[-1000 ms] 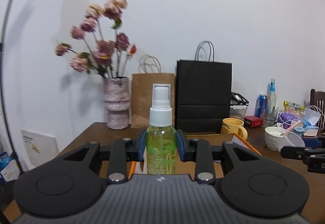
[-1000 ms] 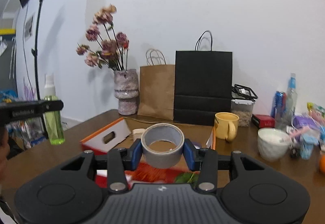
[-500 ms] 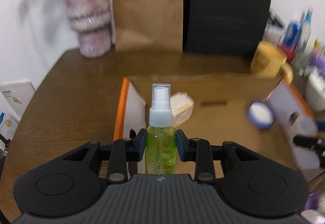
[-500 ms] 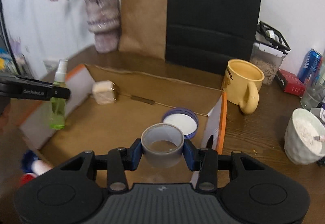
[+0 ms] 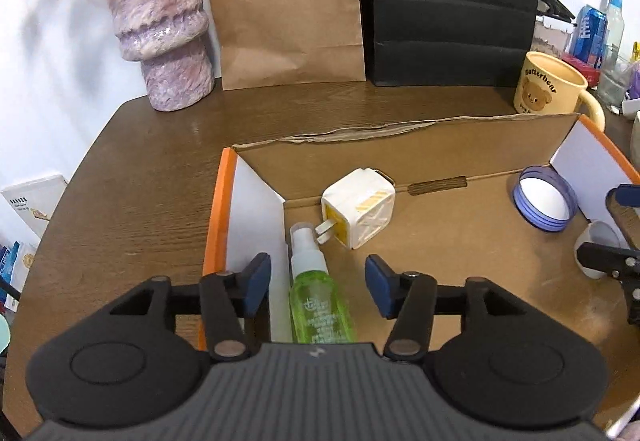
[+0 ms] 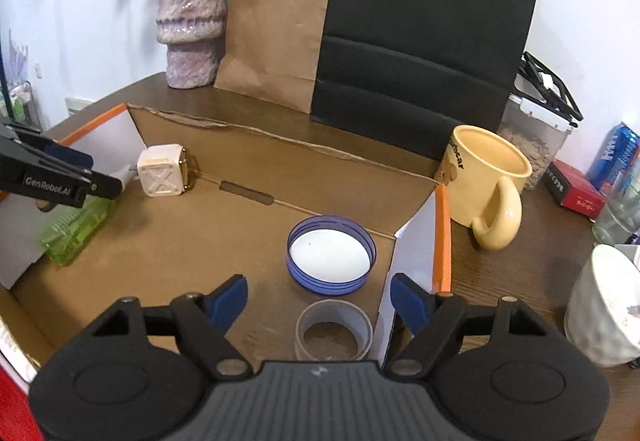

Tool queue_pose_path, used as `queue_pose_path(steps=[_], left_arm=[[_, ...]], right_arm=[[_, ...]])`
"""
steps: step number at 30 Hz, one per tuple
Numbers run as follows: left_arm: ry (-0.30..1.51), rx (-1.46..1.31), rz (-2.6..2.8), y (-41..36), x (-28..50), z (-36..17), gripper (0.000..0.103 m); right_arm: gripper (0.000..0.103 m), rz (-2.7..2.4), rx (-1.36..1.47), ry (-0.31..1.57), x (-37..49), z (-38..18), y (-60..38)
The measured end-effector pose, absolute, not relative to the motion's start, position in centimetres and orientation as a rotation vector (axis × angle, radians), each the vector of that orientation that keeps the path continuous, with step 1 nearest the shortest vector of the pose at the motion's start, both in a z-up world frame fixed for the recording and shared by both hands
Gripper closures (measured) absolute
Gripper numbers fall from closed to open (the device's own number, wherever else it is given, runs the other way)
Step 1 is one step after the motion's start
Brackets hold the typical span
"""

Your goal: Organize rigid objects

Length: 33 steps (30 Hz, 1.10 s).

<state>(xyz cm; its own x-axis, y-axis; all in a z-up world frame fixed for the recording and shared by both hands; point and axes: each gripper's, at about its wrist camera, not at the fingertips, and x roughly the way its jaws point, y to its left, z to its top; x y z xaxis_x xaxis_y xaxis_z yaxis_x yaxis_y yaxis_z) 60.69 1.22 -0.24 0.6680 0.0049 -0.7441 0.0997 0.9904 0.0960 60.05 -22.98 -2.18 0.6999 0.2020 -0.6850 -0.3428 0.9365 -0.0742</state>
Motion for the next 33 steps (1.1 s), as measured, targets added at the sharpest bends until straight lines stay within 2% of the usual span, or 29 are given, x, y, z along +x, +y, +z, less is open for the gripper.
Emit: queue_pose_path(steps=[2, 4, 6, 13, 17, 22, 25, 27, 33], left_arm=[[0.832, 0.106, -0.061, 1.2, 59.8, 0.7, 0.033], [0.813, 0.084, -0.063, 1.4, 58.4, 1.9, 0.029], [0.782, 0.092, -0.06, 1.6, 56.6, 3.4, 0.028], [0.593, 0.044, 0.044, 3.7, 49.3, 8.7, 0.008], [0.46, 0.043, 0.123, 4.9, 43.8, 10.0, 0.005], [0.351, -0.024, 0.12, 6.0, 36.0, 10.0, 0.004], [0.248, -0.054, 0.097, 6.1, 31.0, 9.6, 0.0], [0.185, -0.055, 0.088, 5.8, 27.9, 8.5, 0.0], [0.152, -0.023, 0.074, 4.9, 19.2, 4.9, 0.0]], right_arm=[[0.023, 0.295, -0.173, 0.734, 59.6, -1.5, -23.2], [0.016, 0.282, -0.136, 0.704, 58.4, -0.2, -23.6], [0.015, 0.294, -0.105, 0.665, 56.8, 1.5, -24.2], [0.003, 0.294, -0.131, 0.535, 49.8, 6.7, -25.0], [0.002, 0.302, -0.152, 0.457, 44.9, 7.7, -25.3], [0.001, 0.26, -0.152, 0.263, 37.6, 7.4, -25.3], [0.0, 0.26, -0.121, 0.192, 33.3, 6.7, -25.4], [0.0, 0.268, -0.098, 0.161, 30.5, 6.0, -25.7], [0.0, 0.286, -0.104, 0.123, 21.6, 3.3, -26.1]])
